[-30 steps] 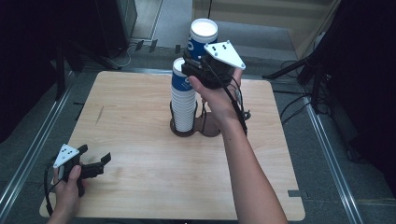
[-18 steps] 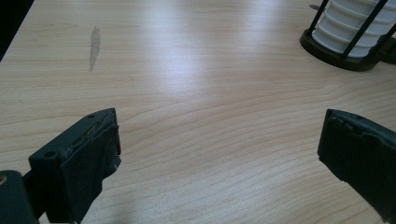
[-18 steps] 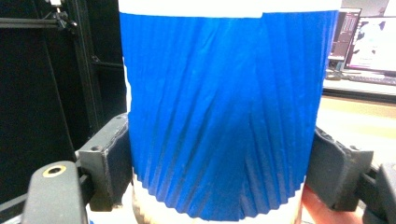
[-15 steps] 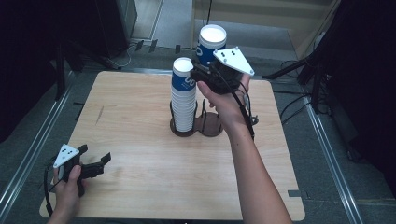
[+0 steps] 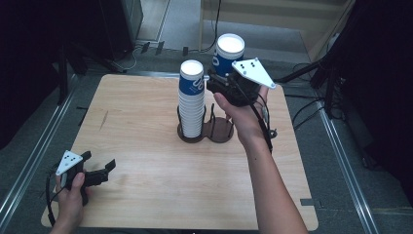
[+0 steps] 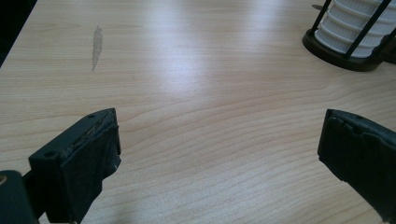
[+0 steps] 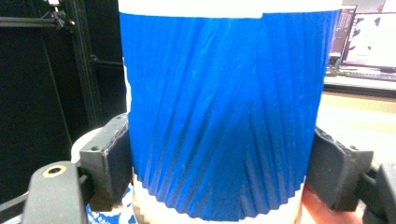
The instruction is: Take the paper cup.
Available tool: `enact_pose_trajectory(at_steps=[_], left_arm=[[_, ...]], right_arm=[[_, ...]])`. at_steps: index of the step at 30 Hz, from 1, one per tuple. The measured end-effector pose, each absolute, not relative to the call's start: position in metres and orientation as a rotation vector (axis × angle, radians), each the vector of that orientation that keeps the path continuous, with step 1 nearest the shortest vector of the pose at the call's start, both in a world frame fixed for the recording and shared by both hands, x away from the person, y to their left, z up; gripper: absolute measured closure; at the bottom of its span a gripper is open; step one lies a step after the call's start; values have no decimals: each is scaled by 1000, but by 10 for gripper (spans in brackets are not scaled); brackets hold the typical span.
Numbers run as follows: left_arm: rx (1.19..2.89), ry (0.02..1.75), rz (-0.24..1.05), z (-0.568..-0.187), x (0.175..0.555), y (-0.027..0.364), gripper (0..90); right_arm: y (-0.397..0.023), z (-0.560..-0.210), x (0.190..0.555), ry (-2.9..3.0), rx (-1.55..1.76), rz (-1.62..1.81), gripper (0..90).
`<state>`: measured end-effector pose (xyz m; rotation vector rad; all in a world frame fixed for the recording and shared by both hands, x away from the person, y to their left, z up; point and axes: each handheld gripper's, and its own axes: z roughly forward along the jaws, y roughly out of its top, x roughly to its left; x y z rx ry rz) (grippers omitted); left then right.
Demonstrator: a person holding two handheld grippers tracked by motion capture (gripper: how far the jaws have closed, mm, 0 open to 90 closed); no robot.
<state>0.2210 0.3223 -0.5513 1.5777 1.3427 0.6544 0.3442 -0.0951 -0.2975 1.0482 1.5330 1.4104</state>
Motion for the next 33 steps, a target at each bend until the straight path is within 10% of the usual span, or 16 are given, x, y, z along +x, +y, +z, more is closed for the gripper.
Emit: enact_pose_trajectory(at_steps=[33], left_arm=[[1585, 1382, 725, -551, 220, 319, 0]], right_arm=[[-123, -344, 303, 1562, 1080, 1403, 193]])
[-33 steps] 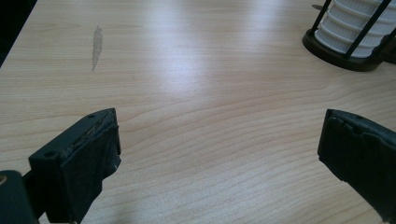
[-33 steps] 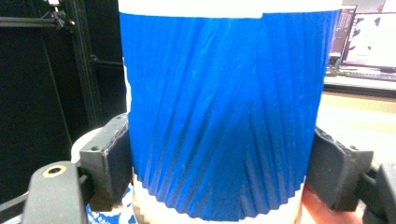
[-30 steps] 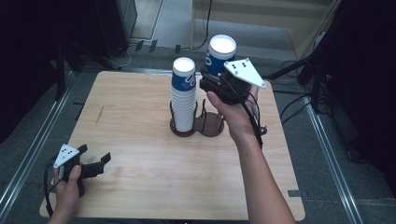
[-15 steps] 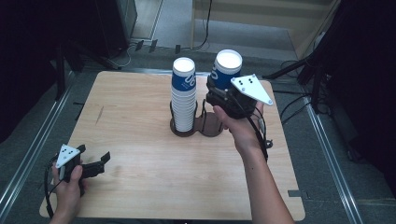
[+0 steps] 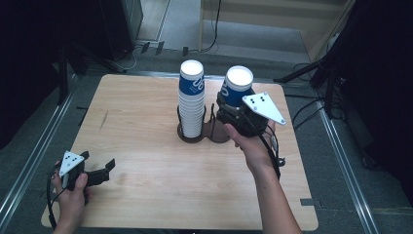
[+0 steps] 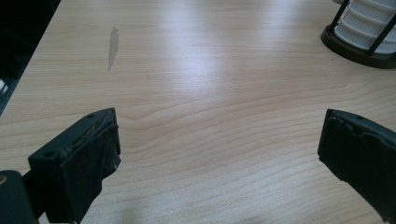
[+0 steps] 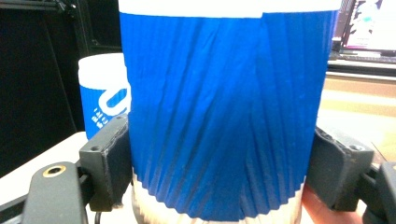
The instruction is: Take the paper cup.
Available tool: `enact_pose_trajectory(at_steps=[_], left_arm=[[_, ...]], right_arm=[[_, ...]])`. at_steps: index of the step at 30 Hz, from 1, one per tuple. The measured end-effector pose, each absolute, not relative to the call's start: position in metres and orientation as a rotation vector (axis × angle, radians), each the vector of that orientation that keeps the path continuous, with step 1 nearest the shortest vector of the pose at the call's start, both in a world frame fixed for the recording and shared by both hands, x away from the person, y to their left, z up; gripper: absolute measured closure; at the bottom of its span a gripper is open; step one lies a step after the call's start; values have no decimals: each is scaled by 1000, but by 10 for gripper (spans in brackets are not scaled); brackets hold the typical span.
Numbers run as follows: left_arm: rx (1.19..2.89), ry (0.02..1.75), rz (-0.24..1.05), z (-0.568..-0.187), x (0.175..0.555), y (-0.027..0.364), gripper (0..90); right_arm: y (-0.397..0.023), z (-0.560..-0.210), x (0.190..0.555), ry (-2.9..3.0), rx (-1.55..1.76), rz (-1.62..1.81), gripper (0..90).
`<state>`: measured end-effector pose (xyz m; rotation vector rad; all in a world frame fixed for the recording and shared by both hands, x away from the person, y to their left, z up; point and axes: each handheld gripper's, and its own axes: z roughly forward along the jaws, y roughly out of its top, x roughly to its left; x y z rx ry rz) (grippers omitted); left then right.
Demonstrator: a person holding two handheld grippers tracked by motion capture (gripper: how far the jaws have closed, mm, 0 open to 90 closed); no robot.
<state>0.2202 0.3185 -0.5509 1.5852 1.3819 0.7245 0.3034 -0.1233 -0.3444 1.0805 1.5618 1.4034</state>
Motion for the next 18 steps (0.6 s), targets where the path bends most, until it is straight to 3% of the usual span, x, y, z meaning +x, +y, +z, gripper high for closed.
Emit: enact_pose_trajectory(at_steps=[18], left_arm=[[1574, 1406, 702, -551, 220, 320, 0]], right_arm=[[-128, -374, 286, 1604, 1098, 1386, 193]])
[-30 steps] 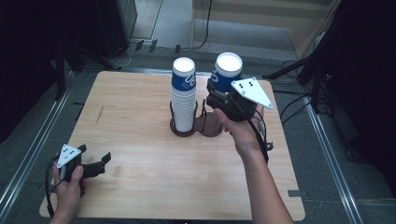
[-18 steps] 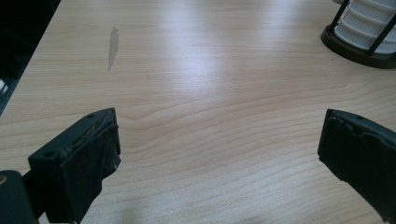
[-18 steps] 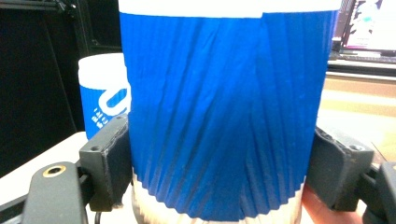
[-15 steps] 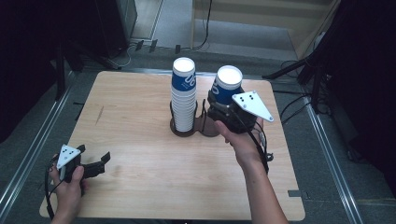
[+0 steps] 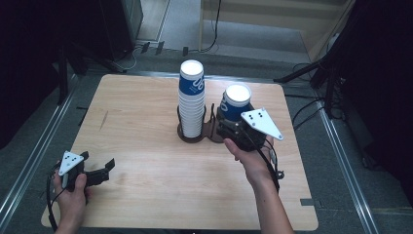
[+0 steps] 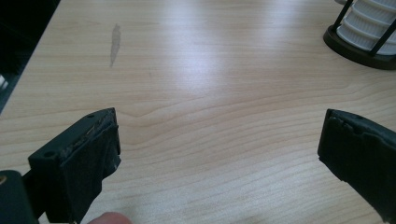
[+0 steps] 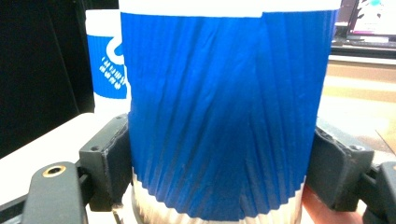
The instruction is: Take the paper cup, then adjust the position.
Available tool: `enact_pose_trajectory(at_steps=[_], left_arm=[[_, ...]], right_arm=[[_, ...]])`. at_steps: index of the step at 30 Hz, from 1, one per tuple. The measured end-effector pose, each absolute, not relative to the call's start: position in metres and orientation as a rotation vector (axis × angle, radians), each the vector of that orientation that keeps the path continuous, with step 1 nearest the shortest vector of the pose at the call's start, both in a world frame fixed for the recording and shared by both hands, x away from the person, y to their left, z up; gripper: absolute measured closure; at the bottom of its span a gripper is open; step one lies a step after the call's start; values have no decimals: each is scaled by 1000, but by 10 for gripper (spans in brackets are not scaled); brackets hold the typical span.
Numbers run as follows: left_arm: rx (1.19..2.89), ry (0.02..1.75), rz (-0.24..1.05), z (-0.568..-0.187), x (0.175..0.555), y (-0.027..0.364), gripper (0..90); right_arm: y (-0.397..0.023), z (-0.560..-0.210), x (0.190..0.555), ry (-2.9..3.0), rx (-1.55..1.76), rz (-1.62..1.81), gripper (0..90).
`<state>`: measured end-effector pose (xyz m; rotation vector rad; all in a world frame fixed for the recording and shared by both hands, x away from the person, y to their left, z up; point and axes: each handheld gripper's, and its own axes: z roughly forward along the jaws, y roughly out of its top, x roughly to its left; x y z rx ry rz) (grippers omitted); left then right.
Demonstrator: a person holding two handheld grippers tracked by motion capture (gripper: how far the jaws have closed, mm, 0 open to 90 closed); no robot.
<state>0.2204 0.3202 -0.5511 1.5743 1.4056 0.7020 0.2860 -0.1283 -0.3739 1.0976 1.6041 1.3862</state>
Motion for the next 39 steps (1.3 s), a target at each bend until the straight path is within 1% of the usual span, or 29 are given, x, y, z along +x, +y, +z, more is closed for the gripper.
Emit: enact_pose_trajectory(at_steps=[4, 8, 13, 17, 21, 28, 39], left_arm=[[1535, 1420, 665, -552, 220, 325, 0], [1533, 1459, 707, -551, 219, 324, 0], [1552, 1443, 729, -548, 218, 322, 0], [1531, 1451, 714, -543, 218, 322, 0], [1513, 1422, 713, -534, 218, 319, 0], [1534, 1366, 730, -508, 219, 310, 0], [1546, 1294, 712, -476, 225, 293, 0]], right_arm=[[-130, -382, 281, 1608, 1113, 1392, 193], [-132, -389, 278, 1616, 1120, 1379, 193], [-134, -398, 275, 1622, 1120, 1365, 193], [-136, -407, 272, 1629, 1124, 1348, 193], [-138, -416, 271, 1640, 1134, 1331, 193], [-142, -425, 271, 1648, 1144, 1319, 194], [-145, -438, 270, 1672, 1159, 1293, 194]])
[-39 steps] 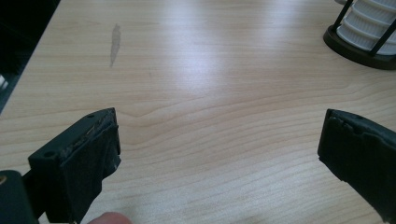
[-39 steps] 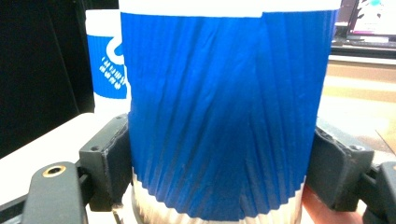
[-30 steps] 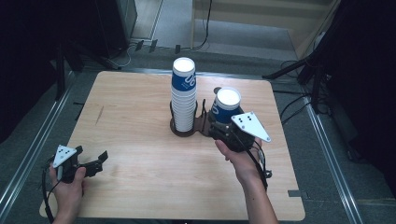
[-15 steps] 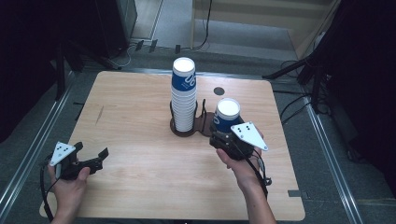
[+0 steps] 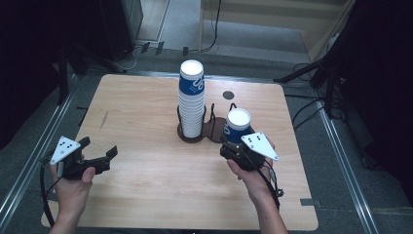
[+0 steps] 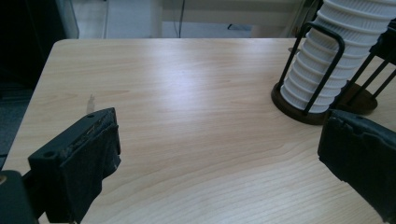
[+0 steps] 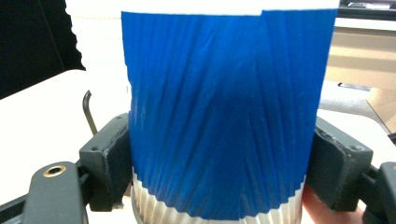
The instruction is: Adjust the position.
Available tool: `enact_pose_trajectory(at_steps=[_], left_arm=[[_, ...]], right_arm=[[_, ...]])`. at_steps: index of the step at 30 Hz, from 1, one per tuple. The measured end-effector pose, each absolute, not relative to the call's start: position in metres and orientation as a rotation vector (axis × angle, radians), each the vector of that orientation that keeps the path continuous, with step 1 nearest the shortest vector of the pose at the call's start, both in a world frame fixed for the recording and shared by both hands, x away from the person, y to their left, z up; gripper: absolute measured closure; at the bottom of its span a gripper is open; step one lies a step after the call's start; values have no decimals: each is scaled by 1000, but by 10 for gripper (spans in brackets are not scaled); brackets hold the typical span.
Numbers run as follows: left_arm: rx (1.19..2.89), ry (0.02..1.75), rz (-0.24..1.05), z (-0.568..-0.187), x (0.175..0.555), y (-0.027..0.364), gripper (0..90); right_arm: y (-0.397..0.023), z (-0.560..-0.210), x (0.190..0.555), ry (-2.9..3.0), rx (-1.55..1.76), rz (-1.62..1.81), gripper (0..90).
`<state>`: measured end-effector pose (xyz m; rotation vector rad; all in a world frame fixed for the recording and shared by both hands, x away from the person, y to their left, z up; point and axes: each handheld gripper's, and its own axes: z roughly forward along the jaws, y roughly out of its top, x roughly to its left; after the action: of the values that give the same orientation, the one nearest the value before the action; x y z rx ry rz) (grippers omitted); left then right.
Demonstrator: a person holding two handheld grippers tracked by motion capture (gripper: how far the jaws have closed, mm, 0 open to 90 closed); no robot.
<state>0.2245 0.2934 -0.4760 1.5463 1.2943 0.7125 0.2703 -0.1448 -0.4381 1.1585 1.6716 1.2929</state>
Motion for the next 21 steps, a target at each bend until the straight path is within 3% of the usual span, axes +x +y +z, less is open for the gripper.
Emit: enact_pose_trajectory(at_steps=[21], left_arm=[[1607, 1180, 645, -448, 245, 231, 0]], right_arm=[[-139, -445, 265, 1704, 1126, 1276, 199]])
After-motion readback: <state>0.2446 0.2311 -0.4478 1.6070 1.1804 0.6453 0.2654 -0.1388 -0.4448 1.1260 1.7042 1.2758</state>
